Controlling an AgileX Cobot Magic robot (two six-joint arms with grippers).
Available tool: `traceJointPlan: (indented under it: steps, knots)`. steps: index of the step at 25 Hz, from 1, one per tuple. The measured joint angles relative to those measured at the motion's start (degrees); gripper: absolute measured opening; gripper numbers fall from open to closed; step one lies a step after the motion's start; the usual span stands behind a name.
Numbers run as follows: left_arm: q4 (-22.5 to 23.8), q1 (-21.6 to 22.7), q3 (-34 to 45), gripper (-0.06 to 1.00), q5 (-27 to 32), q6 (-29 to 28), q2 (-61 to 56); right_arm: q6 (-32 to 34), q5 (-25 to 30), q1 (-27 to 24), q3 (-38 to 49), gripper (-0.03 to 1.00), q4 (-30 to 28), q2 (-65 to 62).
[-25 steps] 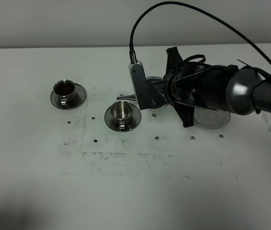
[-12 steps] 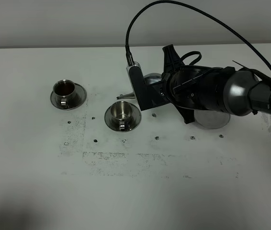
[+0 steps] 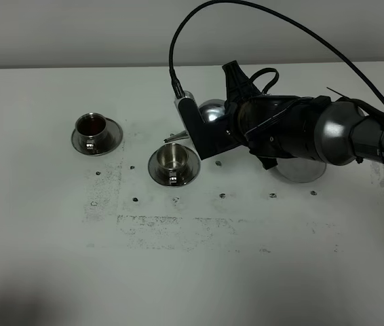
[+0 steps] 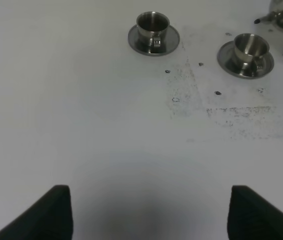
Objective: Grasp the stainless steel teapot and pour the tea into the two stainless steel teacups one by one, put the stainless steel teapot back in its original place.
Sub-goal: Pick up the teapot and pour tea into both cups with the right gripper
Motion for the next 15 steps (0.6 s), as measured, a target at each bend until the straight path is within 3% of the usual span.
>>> traceJointPlan:
  steps: [15]
  knots:
    - [0.0, 0.0, 0.0, 0.69, 0.0, 0.0, 0.0, -0.6, 0.0, 0.0, 0.0, 0.18, -7.5, 0.0]
